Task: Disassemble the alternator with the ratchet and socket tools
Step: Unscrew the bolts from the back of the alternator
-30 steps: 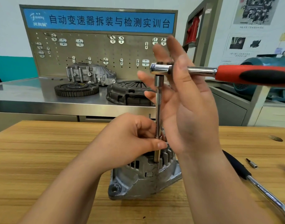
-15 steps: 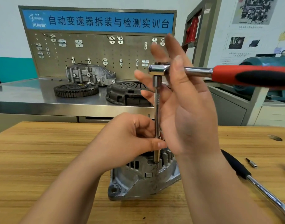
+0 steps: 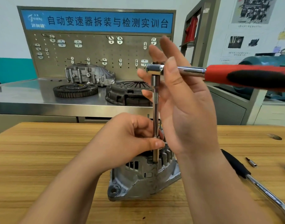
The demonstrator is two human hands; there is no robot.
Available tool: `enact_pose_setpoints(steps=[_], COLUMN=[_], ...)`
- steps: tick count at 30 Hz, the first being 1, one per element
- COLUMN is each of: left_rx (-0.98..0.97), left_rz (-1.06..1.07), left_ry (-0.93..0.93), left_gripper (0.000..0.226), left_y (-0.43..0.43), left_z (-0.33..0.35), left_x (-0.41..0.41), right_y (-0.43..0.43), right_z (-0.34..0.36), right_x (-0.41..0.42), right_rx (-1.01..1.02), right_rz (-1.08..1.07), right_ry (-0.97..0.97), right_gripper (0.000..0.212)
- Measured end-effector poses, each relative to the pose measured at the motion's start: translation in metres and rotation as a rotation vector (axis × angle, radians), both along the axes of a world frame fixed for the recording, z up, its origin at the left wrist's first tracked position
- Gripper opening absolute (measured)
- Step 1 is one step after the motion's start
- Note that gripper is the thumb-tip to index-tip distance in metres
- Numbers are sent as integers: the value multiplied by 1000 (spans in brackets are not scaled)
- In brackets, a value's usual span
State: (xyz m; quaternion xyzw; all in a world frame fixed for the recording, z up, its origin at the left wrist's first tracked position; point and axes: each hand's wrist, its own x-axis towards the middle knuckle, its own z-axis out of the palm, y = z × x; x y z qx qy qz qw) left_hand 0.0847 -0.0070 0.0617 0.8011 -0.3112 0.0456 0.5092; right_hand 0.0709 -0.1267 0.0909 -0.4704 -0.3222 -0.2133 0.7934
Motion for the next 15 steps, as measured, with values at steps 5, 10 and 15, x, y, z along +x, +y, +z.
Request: enact_pose_setpoints(steps=[5,10,15], left_rx=[43,39,37], left_rz=[-87,1,10], left_ry=[62,7,-3], left_gripper=[18,9,13], left_y=[2,-2,-1], left_z=[2,0,1], left_x=[-3,-1,-1], right_y=[-7,-3,-2], right_z=[1,0,0], right_x=[1,0,-1], right_rx=[3,28,7], right_rz=[129,85,9], right_ry=[206,124,-34], right_gripper=[46,34,26])
